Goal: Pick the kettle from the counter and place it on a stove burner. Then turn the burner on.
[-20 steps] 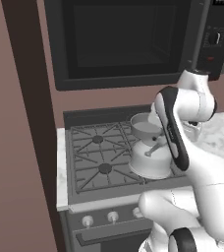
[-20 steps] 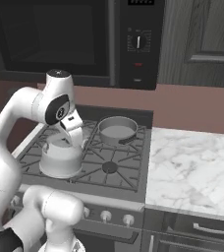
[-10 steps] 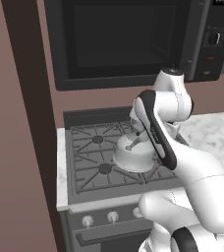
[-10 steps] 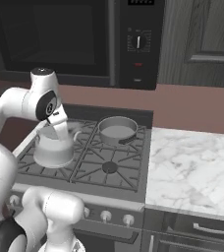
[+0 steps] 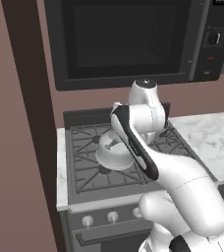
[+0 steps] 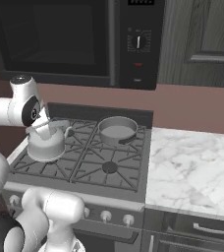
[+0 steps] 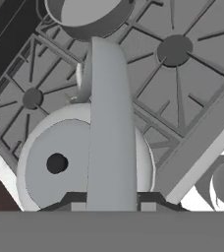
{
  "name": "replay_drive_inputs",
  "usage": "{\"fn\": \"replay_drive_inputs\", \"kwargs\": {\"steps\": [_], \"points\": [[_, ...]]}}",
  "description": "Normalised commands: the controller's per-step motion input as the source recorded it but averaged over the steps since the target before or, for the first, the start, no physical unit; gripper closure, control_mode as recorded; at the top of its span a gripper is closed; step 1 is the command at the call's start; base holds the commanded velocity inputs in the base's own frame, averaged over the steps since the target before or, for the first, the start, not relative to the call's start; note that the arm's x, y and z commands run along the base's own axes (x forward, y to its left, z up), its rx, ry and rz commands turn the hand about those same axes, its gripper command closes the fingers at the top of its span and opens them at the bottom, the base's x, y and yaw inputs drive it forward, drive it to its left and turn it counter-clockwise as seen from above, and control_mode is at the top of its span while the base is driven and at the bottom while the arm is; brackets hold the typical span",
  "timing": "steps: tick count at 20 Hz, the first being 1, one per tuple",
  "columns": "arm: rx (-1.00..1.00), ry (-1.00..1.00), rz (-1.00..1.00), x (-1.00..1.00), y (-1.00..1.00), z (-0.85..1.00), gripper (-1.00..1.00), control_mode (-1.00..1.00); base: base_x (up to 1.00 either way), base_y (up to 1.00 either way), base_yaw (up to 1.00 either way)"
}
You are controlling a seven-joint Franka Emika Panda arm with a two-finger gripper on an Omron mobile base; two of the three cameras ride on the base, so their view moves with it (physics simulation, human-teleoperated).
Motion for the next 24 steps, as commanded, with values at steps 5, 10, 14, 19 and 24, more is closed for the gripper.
{"fn": "replay_drive_inputs", "kwargs": {"steps": [5, 10, 14, 19, 24], "points": [[-0.02, -0.03, -0.07, 0.38, 0.51, -0.16, 1.00, -1.00, 0.00, 0.00, 0.00], [-0.06, 0.00, -0.06, 0.40, 0.34, -0.16, 1.00, -1.00, 0.00, 0.00, 0.00], [-0.05, 0.06, 0.00, 0.35, 0.03, -0.19, 1.00, -1.00, 0.00, 0.00, 0.00], [-0.03, 0.08, 0.00, 0.22, 0.00, -0.26, 1.00, -1.00, 0.00, 0.00, 0.00], [0.00, 0.05, 0.00, 0.17, 0.03, -0.33, 1.00, -1.00, 0.00, 0.00, 0.00]]}}
